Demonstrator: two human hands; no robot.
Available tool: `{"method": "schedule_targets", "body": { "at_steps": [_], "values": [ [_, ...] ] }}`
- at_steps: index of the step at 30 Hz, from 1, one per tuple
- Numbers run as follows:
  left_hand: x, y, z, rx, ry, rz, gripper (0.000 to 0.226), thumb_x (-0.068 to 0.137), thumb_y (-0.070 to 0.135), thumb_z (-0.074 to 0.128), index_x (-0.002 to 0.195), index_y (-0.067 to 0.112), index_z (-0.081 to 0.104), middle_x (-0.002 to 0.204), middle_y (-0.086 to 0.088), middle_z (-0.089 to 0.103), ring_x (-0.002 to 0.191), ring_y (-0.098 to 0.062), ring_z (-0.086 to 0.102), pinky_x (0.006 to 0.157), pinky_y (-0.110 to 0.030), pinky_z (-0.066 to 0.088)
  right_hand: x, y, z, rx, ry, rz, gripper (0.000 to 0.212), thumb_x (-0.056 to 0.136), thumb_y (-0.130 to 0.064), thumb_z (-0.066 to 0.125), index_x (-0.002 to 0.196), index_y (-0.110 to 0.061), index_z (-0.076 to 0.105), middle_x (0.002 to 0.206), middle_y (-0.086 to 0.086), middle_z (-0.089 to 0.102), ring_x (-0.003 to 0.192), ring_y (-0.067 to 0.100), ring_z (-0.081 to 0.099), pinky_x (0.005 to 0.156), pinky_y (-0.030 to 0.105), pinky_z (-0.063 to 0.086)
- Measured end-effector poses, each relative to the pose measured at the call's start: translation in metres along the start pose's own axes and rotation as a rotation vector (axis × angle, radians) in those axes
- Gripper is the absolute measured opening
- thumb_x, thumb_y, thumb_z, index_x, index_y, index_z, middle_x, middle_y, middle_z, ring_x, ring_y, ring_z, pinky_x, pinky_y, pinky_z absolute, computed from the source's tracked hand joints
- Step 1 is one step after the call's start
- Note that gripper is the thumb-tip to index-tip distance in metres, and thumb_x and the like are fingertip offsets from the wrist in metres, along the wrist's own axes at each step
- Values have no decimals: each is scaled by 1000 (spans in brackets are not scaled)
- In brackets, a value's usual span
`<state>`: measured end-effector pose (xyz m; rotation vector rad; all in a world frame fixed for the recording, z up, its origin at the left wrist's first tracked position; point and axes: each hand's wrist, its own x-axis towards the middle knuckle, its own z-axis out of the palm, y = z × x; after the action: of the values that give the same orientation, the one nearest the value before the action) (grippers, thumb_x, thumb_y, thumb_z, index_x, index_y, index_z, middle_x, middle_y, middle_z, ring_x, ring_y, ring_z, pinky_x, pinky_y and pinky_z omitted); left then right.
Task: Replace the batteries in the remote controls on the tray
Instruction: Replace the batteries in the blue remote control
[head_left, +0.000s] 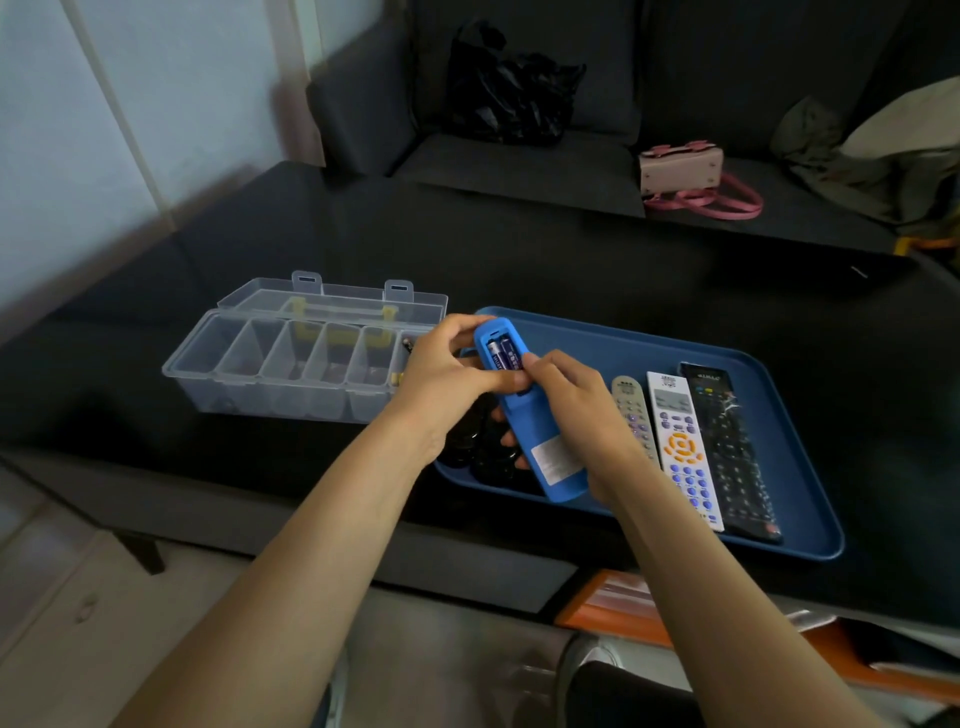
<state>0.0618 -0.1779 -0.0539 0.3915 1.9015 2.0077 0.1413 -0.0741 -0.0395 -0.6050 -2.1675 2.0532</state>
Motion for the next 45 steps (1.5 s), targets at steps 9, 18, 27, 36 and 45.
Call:
{"method": "schedule_targets", "body": {
  "at_steps": [9, 18, 27, 36, 45],
  "values": [
    [0, 3, 3, -20, 5, -66, 30, 87, 12, 58, 114, 25, 64, 108, 3, 68, 99, -10, 62, 83, -27, 48, 2, 1, -1, 79, -35, 41, 20, 97, -25, 52, 101, -6, 53, 75, 10, 72, 54, 21, 66, 43, 30, 53],
    [-6, -3, 25, 196, 83, 36, 22, 94, 14, 47, 111, 20, 61, 107, 4, 65, 91, -4, 61, 72, -17, 45, -2, 12, -33, 8, 136, -38, 16, 99, -19, 46, 103, -8, 57, 84, 14, 72, 53, 20, 63, 44, 32, 54],
    [19, -17, 67, 1328, -401, 175, 43, 84, 42, 62, 123, 23, 58, 134, -4, 39, 128, -25, 31, 101, -39, 30, 0, 24, -64, -81, 354, 11, 27, 99, -36, 42, 95, -15, 58, 97, 19, 68, 80, 36, 68, 65, 50, 58],
    [23, -36, 79, 1563, -500, 454, 39, 93, 43, 46, 119, 18, 60, 137, -3, 40, 124, -23, 31, 99, -36, 27, 1, 28, -72, -88, 390, 50, 24, 100, -31, 37, 85, -23, 53, 100, 20, 67, 86, 39, 67, 76, 58, 55],
    [24, -43, 88, 1707, -507, 701, 34, 96, 11, 42, 130, 9, 41, 118, -10, 58, 109, -27, 53, 88, -34, 41, 1, 29, -80, 16, 379, 87, 24, 103, -25, 31, 99, -13, 51, 95, 17, 62, 68, 26, 61, 60, 42, 56]
  ]
}}
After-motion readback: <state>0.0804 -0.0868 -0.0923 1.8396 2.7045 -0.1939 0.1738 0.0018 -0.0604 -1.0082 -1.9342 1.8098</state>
